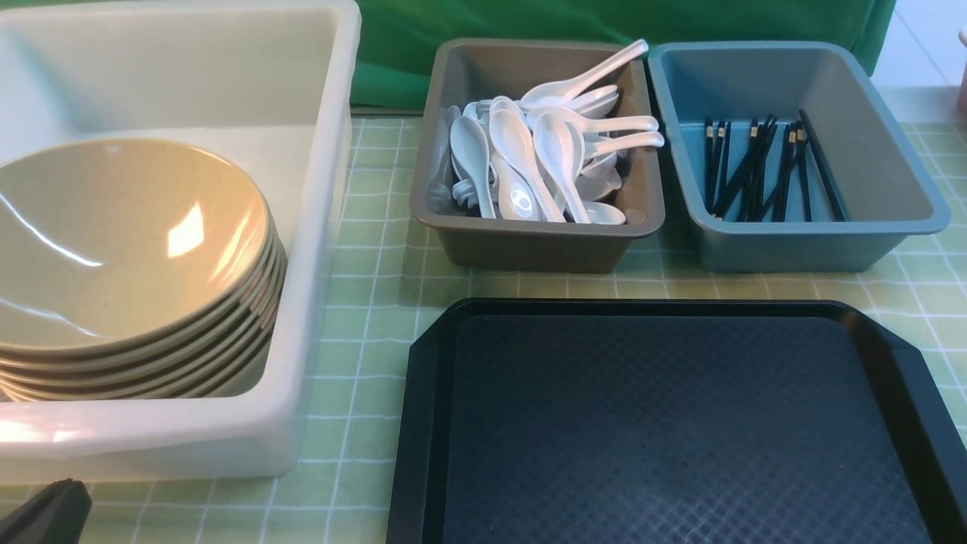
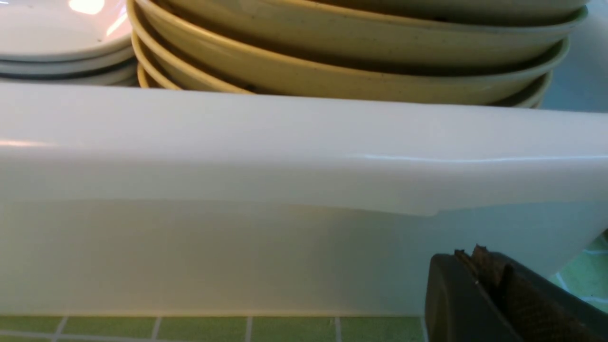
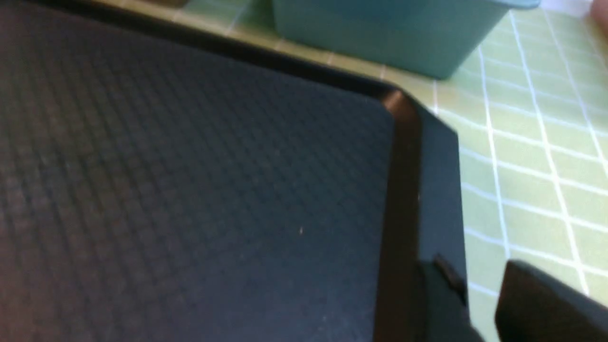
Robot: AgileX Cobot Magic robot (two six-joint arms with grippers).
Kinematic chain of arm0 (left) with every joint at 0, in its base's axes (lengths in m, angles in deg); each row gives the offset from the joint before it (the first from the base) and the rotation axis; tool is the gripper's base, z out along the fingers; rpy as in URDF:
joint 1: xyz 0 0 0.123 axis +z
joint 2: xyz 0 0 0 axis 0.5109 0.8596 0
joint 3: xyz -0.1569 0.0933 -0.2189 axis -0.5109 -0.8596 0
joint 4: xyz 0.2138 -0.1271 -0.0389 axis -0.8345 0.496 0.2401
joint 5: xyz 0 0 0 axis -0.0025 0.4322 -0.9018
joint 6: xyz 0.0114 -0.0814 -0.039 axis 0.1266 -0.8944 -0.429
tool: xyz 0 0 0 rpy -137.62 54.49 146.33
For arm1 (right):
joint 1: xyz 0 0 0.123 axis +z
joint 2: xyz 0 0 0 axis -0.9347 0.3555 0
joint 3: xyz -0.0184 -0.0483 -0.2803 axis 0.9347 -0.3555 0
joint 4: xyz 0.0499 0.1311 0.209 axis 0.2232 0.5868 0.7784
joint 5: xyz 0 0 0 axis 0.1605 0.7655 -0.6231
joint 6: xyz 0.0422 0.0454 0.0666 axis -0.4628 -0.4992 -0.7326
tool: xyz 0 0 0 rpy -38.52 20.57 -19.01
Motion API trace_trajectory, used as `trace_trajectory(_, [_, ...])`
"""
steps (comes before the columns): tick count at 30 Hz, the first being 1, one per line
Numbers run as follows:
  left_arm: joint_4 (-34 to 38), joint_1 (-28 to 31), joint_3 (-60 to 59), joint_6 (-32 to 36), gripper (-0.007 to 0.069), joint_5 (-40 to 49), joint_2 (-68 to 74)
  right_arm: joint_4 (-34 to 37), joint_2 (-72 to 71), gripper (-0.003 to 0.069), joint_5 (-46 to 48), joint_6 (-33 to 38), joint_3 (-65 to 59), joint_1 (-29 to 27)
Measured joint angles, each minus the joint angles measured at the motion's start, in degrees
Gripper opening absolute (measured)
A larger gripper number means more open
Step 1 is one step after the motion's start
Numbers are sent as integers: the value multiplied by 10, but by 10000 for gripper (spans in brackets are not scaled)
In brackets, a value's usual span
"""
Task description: On green table put chopsticks spoon bowls plates into blue grey white boxes.
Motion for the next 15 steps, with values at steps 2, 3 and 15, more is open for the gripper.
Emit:
trace_trajectory(2, [0,0,0,0,-1,0,0,-4,0,206,-21,-26,-5,0])
trace_trajectory(3, [0,0,0,0,-1,0,0,-6,0,206,-25,-35,-5,0])
trace_trajectory(15, [0,0,0,0,-1,0,0,-7,0,216,-38,-58,-7,0])
